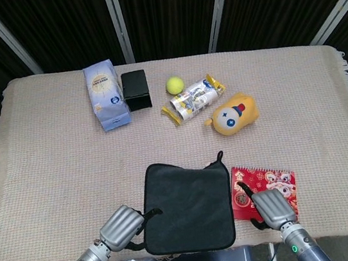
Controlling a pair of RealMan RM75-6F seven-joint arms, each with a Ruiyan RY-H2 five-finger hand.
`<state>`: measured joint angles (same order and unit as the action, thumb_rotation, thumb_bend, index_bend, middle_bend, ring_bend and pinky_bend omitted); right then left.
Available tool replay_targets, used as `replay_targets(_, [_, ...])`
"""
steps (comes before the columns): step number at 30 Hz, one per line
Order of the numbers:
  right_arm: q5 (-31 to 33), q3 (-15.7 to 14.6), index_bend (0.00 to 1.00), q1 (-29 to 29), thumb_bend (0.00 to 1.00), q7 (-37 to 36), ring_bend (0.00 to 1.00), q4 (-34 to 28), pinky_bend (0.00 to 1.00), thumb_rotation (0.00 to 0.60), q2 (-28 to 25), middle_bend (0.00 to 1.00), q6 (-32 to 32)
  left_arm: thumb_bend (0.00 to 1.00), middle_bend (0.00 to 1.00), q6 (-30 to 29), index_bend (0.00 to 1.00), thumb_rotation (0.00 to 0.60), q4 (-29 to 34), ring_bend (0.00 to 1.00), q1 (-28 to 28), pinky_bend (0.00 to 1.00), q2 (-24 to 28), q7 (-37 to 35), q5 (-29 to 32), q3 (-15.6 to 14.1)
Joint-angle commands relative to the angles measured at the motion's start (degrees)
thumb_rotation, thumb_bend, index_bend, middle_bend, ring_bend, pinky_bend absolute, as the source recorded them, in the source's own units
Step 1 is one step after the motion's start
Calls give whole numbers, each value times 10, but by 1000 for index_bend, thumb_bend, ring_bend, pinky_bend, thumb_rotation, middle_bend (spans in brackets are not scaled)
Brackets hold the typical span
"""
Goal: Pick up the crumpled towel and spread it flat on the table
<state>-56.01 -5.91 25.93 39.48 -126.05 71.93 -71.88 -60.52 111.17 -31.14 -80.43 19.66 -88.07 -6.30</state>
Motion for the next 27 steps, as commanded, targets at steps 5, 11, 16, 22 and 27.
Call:
replay_targets(5, [-55,16,0,-16,356,-65,758,64,663,600,-5,742,-10,25,676,-8,221,600,-12,644,8,691,-5,1,4,5])
replay_targets(11, [-106,24,0,-31,356,-146,532,131,526,600,-13,501,-4,25,535,-15,202,600,-31,528,16,608,-17,-4,11,11])
replay_targets(16, [-155,35,0,-51,356,-229,304,206,307,600,-5,316,-23,34,347,-20,160,600,-50,332,20,401,-26,-11,20,21])
replay_targets(22, [-166,48,0,-68,356,-310,39,257,56,600,-5,84,-23,115,169,-21,99,600,-70,129,17,162,-34,-5,36,42])
replay_targets(27, [-164,64,0,-83,356,-354,28,294,45,600,4,75,-34,463,113,-7,64,600,-89,86,5,161,-43,9,61,63])
